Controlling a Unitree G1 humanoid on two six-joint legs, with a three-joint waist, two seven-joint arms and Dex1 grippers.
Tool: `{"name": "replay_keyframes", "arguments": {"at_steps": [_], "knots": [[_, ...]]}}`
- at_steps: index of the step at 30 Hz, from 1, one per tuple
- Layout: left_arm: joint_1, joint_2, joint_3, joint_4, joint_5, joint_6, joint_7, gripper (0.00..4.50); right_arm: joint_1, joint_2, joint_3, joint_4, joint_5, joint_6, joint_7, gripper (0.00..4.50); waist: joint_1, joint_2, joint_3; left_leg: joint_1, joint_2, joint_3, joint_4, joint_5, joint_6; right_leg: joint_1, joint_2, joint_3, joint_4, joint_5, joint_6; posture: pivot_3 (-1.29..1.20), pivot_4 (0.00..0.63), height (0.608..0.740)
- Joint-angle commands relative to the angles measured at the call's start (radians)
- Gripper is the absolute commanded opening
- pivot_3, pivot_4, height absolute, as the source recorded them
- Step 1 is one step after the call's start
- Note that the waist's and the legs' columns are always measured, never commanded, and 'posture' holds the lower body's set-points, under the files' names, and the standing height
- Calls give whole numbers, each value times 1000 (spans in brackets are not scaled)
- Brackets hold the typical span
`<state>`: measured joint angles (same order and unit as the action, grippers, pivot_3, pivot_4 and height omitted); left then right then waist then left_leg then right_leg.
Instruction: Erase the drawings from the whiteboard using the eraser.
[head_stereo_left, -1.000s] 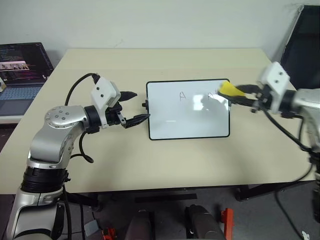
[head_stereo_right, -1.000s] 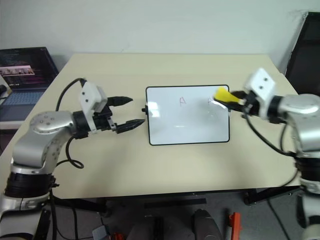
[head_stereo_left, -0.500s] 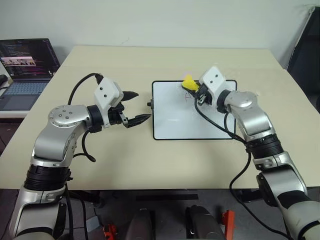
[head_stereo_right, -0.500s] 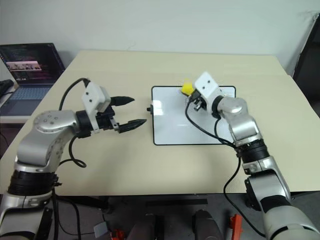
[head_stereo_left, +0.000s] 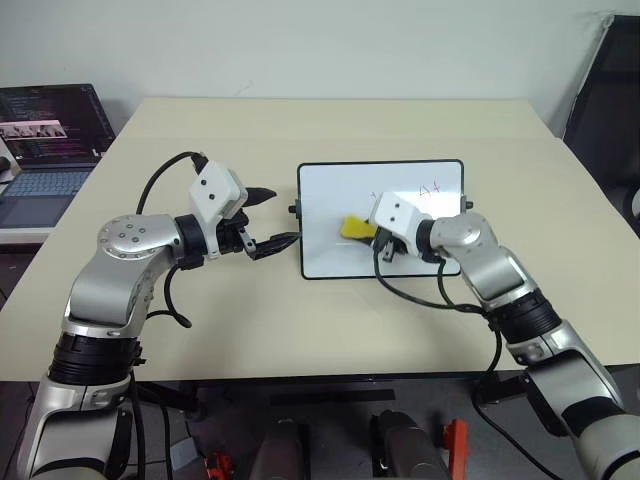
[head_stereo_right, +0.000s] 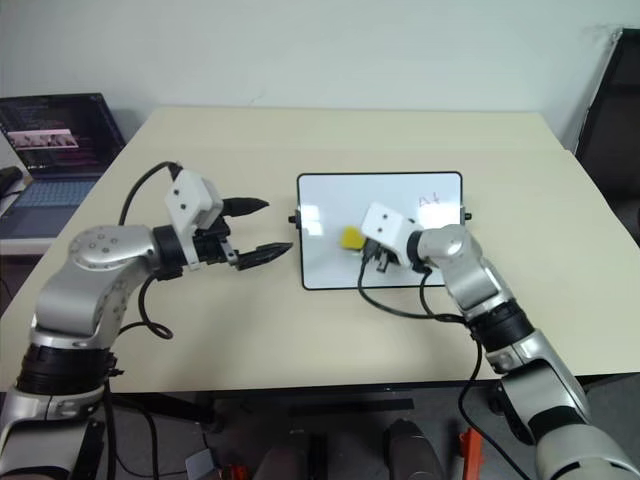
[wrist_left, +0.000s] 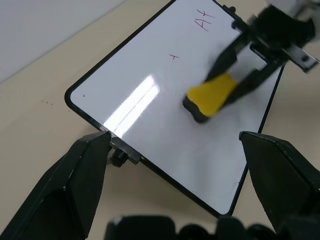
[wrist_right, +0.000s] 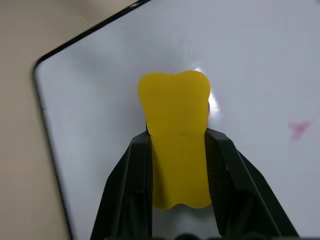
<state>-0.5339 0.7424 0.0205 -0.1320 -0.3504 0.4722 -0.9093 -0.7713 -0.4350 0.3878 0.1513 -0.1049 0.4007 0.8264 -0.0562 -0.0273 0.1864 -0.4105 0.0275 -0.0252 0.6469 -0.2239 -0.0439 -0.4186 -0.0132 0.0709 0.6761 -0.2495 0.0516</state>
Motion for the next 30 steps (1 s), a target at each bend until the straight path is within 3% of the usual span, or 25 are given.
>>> {"name": "replay_keyframes", "arguments": {"at_steps": [1, 8, 13, 20, 30], "knots": [[-15, 1, 6, -35, -2, -8, -1, 4500, -12, 0, -25, 13, -35, 33, -51, 1098, 0, 0, 0, 1, 0, 0, 0, 0, 0, 0, 0, 0, 1, -1, 0, 0, 150, 740], [-26, -8, -6, -23, 4, -14, 2, 4500, -121, 17, -101, 188, -77, 50, -244, 1093, -1, 0, 0, 14, 0, 0, 0, 2, 2, 12, 1, 1, 2, -4, 1, 0, 150, 740], [-46, -26, -12, -5, 16, -21, 12, 4500, -150, 15, -133, 242, -79, 115, -275, 1090, 2, -1, -1, 13, 0, -1, 0, 3, 2, 12, 1, 0, 2, -4, 1, 0, 150, 740], [-54, -27, -13, 3, 21, -22, -5, 4500, -114, 22, -103, 176, -74, 140, -235, 1090, 1, -1, -1, 13, 0, 0, -1, 3, 2, 12, 1, 0, 2, -4, 1, 0, 150, 740], [-61, -34, -18, 9, 25, -26, -13, 4500, 1, 13, -24, -41, -30, 205, -59, 1039, -5, -1, -1, 13, 1, 0, -2, 3, 2, 12, 2, 0, 1, -5, 1, 0, 150, 740]]}}
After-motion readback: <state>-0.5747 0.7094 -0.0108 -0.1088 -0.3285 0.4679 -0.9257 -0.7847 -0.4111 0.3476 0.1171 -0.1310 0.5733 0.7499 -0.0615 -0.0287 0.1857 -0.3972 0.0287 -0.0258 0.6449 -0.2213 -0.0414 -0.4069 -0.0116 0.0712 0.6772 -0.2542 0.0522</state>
